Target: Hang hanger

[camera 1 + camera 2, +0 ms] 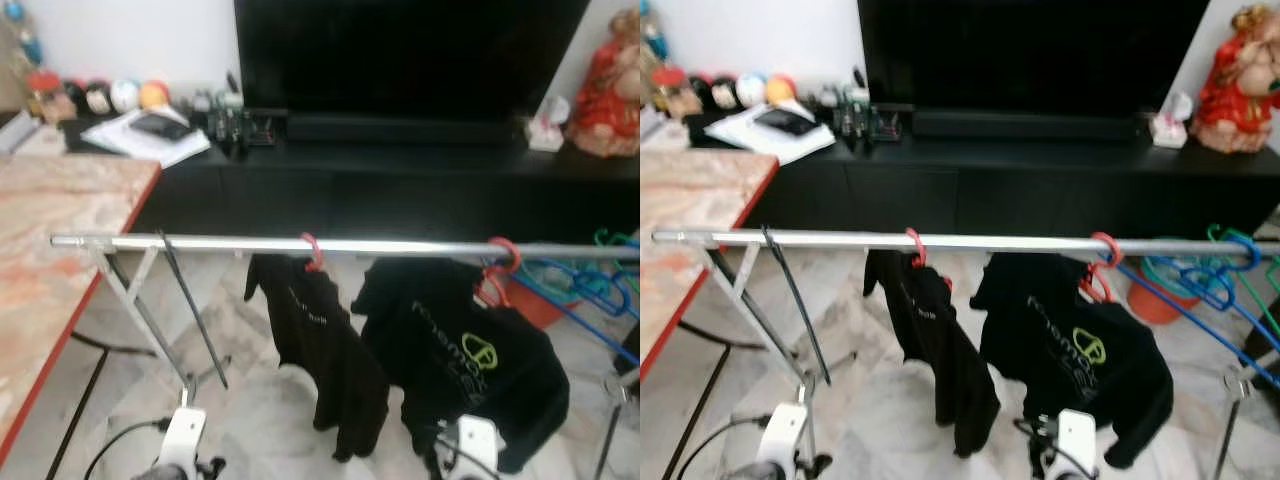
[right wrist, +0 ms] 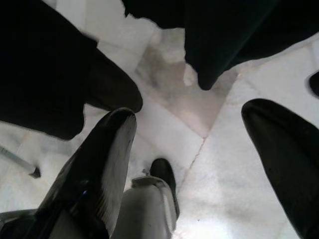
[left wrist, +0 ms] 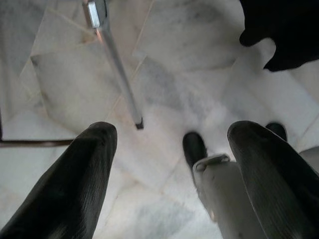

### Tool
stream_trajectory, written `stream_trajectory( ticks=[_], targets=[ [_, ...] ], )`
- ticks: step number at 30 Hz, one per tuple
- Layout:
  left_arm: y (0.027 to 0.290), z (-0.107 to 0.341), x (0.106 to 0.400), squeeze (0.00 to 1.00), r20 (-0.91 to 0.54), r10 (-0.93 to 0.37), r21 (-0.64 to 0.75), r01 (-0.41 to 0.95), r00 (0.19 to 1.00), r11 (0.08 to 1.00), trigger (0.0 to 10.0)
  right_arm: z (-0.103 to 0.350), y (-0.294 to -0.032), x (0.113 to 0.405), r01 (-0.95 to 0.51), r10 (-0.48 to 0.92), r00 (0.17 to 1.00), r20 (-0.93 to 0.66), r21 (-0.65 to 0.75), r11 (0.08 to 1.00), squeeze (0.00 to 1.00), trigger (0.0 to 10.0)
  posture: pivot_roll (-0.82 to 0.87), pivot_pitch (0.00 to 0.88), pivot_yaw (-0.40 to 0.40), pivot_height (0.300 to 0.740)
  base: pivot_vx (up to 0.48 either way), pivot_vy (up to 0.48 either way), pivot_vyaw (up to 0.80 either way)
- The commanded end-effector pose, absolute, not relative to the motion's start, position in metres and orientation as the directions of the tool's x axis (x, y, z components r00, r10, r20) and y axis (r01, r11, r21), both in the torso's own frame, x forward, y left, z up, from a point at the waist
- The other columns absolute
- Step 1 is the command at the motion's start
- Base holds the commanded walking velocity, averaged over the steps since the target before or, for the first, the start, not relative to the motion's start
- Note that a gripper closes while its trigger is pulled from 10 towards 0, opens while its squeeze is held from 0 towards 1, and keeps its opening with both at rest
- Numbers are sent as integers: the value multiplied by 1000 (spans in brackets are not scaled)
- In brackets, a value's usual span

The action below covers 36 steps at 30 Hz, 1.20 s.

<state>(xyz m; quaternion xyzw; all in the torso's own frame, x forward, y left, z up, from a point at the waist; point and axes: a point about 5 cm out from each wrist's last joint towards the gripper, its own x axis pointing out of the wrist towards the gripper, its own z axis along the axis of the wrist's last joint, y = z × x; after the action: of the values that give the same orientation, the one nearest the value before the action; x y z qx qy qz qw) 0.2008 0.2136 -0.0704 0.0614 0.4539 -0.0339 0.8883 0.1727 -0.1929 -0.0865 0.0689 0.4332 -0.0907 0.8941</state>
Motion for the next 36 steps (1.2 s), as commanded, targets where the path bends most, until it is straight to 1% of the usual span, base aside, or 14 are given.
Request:
stream_trajectory(
  ticks=[1,10,19,30,36],
  targets=[
    [212,-73,196,0,-822,-9,74,123,570,990,10000,-88,-200,168,243,-124,601,-790,33,969,0,10000,-127,0,-13,740,0,0,0],
    [213,-73,196,0,-822,-6,92,145,569,985,10000,-88,-200,167,231,-113,604,-789,38,972,0,10000,-126,0,-15,740,0,0,0],
    [213,-73,195,0,-822,-9,92,149,569,985,10000,-88,-199,166,224,-108,596,-796,36,974,0,10000,-128,0,-13,740,0,-275,0],
    [213,-74,194,0,-822,-11,92,152,569,984,10000,-89,-199,166,222,-104,601,-793,41,974,0,10000,-128,0,-14,740,0,-431,0],
    [213,-74,195,0,-825,-12,87,147,565,985,10000,-88,-199,166,227,-106,603,-791,43,973,0,10000,-128,0,-16,740,0,0,0]
  ],
)
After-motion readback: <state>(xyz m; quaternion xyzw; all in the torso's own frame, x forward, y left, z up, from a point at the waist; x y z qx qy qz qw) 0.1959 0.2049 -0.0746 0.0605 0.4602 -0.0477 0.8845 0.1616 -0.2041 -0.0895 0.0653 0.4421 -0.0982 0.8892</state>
